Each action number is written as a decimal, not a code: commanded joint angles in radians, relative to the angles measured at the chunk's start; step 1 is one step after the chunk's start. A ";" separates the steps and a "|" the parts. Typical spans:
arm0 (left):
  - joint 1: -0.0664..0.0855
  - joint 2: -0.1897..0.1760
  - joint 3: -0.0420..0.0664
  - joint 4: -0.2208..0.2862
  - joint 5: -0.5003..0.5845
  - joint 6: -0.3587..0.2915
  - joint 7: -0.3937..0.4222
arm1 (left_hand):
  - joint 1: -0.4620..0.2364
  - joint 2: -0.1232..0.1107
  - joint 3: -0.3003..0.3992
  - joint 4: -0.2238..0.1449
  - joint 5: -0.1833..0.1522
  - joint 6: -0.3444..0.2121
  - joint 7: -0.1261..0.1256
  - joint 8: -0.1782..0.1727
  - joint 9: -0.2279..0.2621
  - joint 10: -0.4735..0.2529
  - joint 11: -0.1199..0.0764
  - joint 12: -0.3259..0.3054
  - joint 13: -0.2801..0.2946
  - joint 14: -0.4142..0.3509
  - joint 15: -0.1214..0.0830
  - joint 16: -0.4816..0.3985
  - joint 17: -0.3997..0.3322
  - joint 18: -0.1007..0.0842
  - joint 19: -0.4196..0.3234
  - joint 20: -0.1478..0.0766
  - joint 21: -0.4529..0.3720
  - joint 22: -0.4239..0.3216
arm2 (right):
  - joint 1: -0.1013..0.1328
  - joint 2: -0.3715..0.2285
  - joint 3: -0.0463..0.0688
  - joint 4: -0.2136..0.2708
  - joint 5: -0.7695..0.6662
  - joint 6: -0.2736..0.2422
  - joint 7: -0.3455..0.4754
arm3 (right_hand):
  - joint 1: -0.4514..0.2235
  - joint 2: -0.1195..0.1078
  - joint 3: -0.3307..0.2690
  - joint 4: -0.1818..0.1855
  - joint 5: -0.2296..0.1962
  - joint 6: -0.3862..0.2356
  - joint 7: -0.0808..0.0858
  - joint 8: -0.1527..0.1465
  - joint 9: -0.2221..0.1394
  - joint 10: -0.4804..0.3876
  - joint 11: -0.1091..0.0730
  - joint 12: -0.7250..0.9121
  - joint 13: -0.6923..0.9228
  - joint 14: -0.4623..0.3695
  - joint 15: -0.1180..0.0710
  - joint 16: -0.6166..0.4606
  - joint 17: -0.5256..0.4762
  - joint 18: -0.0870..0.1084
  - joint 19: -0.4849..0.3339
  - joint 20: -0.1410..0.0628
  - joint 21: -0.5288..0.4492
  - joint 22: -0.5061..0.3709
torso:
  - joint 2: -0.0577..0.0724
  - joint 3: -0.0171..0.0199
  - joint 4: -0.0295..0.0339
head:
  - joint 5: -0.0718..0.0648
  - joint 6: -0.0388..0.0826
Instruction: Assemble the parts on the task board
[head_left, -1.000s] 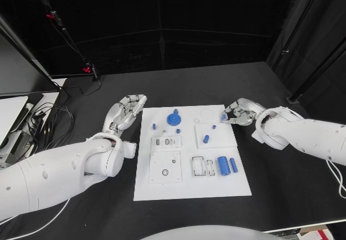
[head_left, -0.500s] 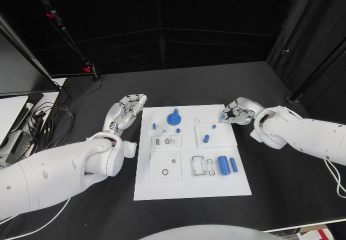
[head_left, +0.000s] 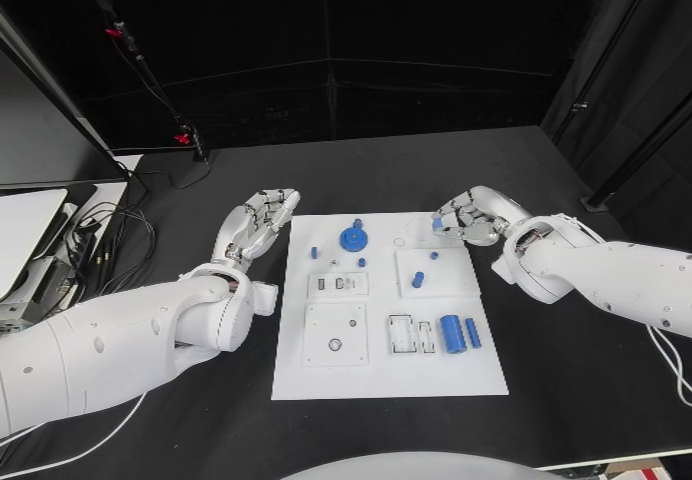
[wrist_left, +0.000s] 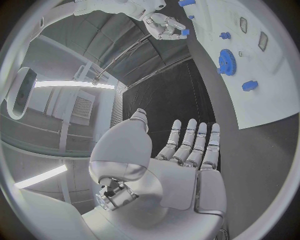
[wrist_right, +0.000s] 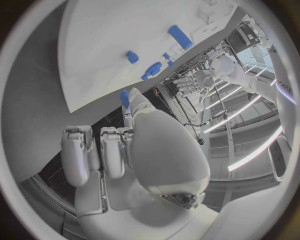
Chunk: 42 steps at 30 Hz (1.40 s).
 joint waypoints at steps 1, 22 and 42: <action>0.001 0.002 0.001 -0.001 -0.006 0.007 0.228 | 0.000 0.007 -0.005 -0.001 0.003 0.008 0.152 -0.007 -0.001 0.007 -0.003 -0.003 0.001 0.009 -0.001 0.003 0.001 0.018 0.000 0.004 0.003 0.000 | 0.010 0.015 0.001 0.036 0.033 -0.014 0.000 | 0.011 0.009 0.000 -0.013 0.020 0.042 0.006 0.000 0.004 0.104 0.010 0.003 0.263 0.104 0.007 0.002 0.263 -0.007 0.104 0.011 0.003 0.263 | 0.000 -0.0008 0.0009 | 0.005 -0.005; 0.000 0.004 0.001 0.001 -0.006 0.004 0.227 | 0.000 0.007 -0.005 -0.001 0.003 0.008 0.152 -0.007 -0.001 0.007 -0.003 -0.003 0.001 0.009 -0.001 0.003 0.001 0.018 0.000 0.004 0.003 0.000 | 0.013 0.163 0.001 0.180 -0.034 0.045 -0.200 | 0.012 0.010 -0.003 -0.025 0.052 0.050 0.018 -0.008 0.001 0.104 0.021 0.003 0.263 0.104 0.014 0.002 0.263 -0.007 0.104 0.018 0.003 0.263 | 0.001 -0.0001 0.0022 | 0.087 -0.044; 0.000 0.008 0.001 -0.002 -0.006 0.004 0.226 | 0.003 0.009 -0.007 -0.001 0.005 0.008 0.152 -0.007 0.000 0.007 -0.003 -0.002 0.001 0.010 -0.001 0.004 0.001 0.017 0.000 0.004 0.004 0.000 | -0.049 0.258 0.000 0.189 -0.086 0.012 -0.375 | -0.013 0.004 -0.017 -0.021 0.038 0.045 0.026 -0.024 -0.005 0.104 0.029 0.003 0.263 0.104 0.018 0.002 0.263 -0.007 0.104 0.023 0.003 0.263 | 0.000 -0.0004 -0.0018 | 0.099 -0.072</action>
